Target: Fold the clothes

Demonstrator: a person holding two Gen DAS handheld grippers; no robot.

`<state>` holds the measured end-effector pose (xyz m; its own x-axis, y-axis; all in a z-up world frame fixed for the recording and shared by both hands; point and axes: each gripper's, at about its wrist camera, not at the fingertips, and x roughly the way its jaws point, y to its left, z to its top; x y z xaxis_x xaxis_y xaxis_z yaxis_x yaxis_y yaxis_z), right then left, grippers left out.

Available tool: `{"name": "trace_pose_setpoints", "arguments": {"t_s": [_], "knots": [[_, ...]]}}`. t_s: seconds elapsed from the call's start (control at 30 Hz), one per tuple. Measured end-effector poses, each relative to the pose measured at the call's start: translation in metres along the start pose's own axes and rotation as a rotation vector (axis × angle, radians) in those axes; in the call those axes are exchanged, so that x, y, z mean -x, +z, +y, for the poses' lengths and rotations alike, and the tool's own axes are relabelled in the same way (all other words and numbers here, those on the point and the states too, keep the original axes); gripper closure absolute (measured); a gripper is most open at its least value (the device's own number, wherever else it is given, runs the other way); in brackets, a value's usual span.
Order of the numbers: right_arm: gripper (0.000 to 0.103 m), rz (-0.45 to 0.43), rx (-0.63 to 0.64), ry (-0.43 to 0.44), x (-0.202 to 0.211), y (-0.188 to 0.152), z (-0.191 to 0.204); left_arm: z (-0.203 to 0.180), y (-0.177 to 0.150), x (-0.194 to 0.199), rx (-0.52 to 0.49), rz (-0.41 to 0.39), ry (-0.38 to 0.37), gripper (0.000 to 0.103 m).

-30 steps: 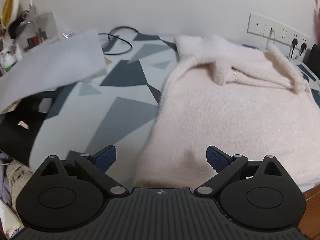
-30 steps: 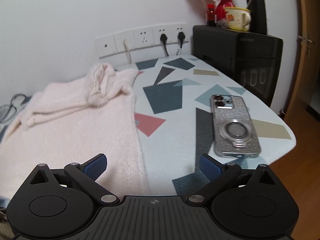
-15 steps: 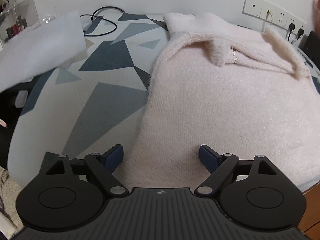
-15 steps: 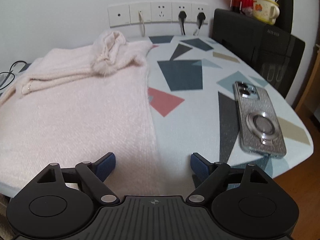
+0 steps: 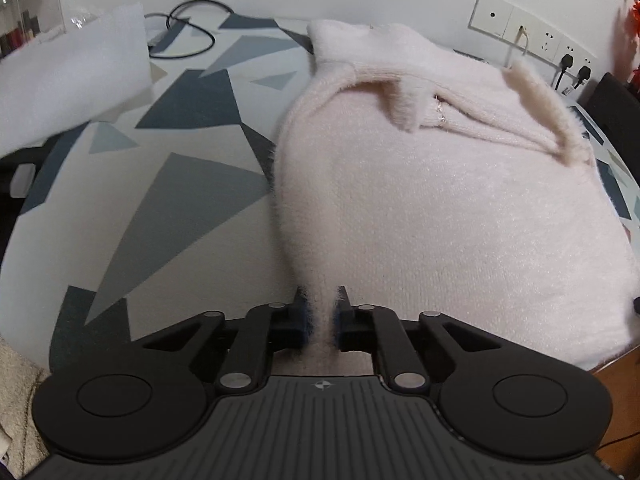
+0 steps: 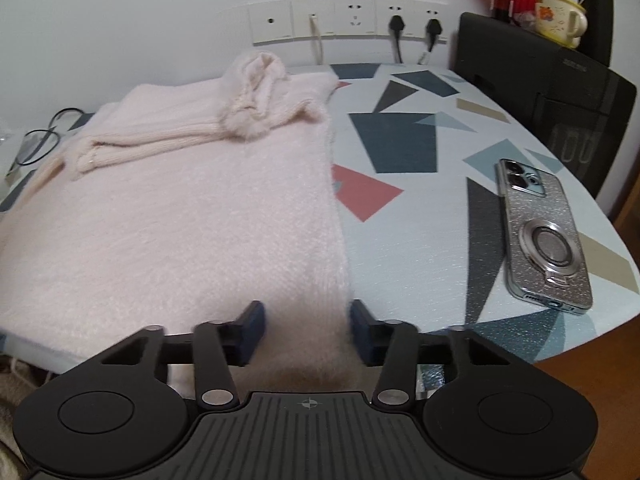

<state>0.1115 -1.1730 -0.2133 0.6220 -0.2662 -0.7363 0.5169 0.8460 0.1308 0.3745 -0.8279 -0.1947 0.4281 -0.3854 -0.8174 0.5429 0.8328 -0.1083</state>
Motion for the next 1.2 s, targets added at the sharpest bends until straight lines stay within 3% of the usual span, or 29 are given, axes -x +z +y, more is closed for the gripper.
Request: {"name": "trace_pose_setpoints", "arguments": {"t_s": [0.07,0.1,0.77,0.97,1.2], "knots": [[0.091,0.01,-0.02,0.045,0.001,0.0,-0.003,0.001,-0.006,0.006,0.036,-0.011,0.008,0.092],[0.092,0.011,-0.04,0.06,0.002,0.0,-0.005,0.001,-0.009,0.01,0.055,-0.018,0.007,0.092],[0.094,-0.189,-0.19,0.308,0.124,-0.021,-0.066,-0.018,-0.084,0.154,0.261,-0.266,-0.085,0.093],[0.094,-0.222,-0.241,0.353,0.144,-0.004,-0.078,-0.021,-0.068,0.17,0.285,-0.322,-0.103,0.093],[0.094,-0.317,-0.227,0.383,0.146,0.066,-0.073,-0.019,-0.003,0.17,0.298,-0.41,-0.106,0.094]]}}
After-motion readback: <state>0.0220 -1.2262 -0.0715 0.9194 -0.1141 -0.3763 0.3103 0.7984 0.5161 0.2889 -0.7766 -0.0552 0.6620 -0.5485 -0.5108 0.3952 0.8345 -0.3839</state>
